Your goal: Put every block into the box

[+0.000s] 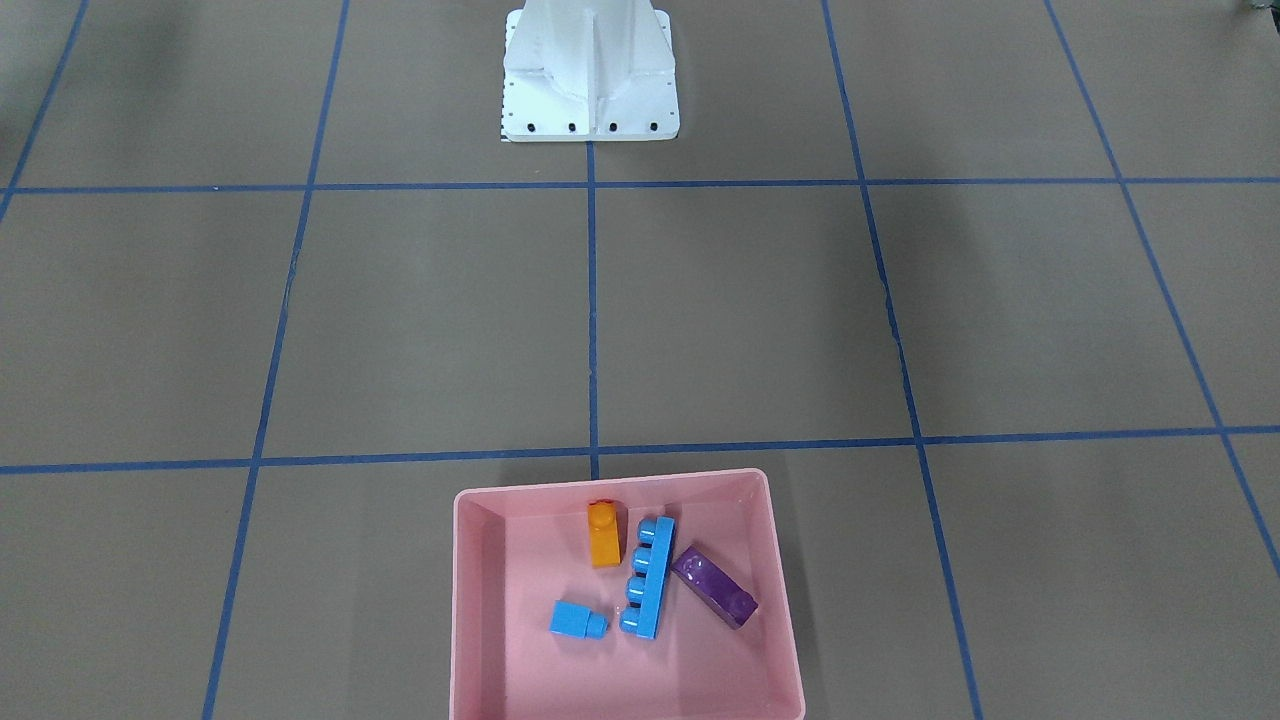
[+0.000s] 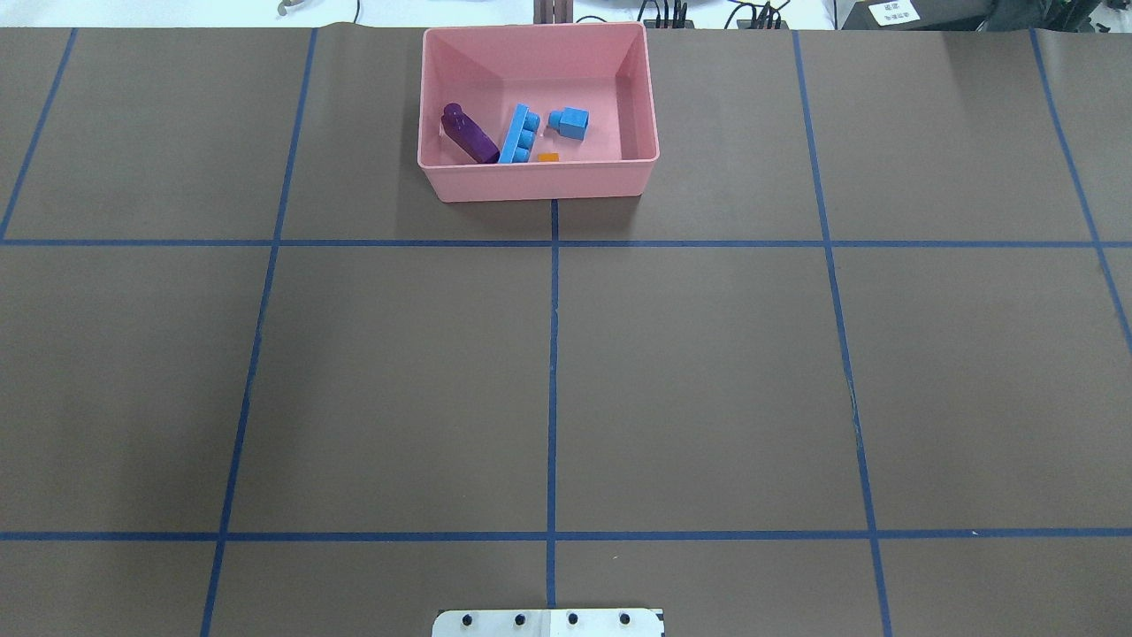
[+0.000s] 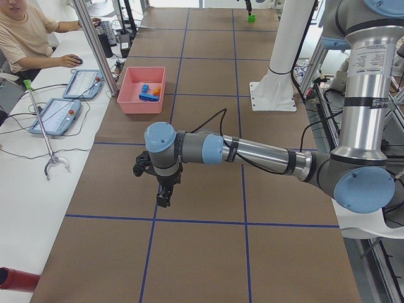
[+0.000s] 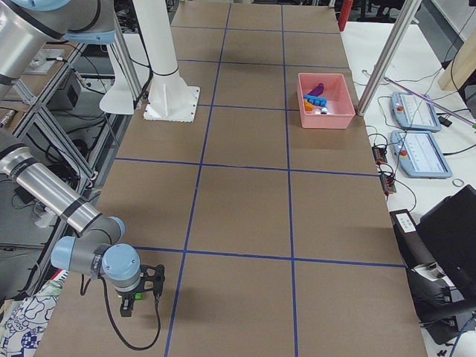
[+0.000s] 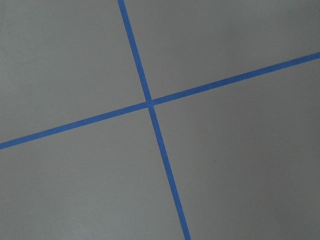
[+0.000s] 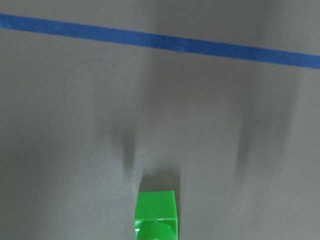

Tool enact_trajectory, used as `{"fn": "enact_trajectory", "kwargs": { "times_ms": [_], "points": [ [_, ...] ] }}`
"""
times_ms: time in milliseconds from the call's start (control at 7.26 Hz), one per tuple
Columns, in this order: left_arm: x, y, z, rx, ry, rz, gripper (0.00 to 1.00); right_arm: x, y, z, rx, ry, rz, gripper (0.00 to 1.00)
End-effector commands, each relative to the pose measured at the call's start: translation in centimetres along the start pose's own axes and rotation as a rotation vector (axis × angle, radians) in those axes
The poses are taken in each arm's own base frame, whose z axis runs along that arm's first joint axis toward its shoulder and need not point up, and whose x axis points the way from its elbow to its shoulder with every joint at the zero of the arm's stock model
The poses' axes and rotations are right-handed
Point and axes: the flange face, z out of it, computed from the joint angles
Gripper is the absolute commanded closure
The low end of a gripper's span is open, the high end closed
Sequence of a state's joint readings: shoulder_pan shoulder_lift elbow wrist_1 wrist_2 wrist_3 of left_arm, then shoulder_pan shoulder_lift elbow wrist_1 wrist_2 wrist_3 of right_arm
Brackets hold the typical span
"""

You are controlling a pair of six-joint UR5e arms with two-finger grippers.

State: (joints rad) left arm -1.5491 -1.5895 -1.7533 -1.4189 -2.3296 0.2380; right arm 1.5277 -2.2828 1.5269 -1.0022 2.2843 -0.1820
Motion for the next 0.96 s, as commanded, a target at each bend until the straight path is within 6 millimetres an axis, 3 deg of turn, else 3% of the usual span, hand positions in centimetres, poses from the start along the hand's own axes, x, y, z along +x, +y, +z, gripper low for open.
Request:
{"fn": "enact_trajectory", "kwargs": {
  "times_ms": [0,551,689,827],
  "points": [
    [0.1,0.0,0.0,0.000,0.001,0.002,0.00,0.7,1.2,1.1,0.063,0.003,0.020,0.01],
    [0.3,0.2,-0.2,0.005,0.001,0.005,0.00,-0.3,0.2,0.5,0.091,-0.061,0.045,0.02],
    [0.6,1.8,0.0,0.000,0.002,0.002,0.00,-0.4,0.2,0.4,0.098,-0.063,0.051,0.02],
    [0.9,1.9,-0.5,0.008,0.000,0.005,0.00,-0.4,0.2,0.4,0.098,-0.064,0.054,0.03]
  ]
}}
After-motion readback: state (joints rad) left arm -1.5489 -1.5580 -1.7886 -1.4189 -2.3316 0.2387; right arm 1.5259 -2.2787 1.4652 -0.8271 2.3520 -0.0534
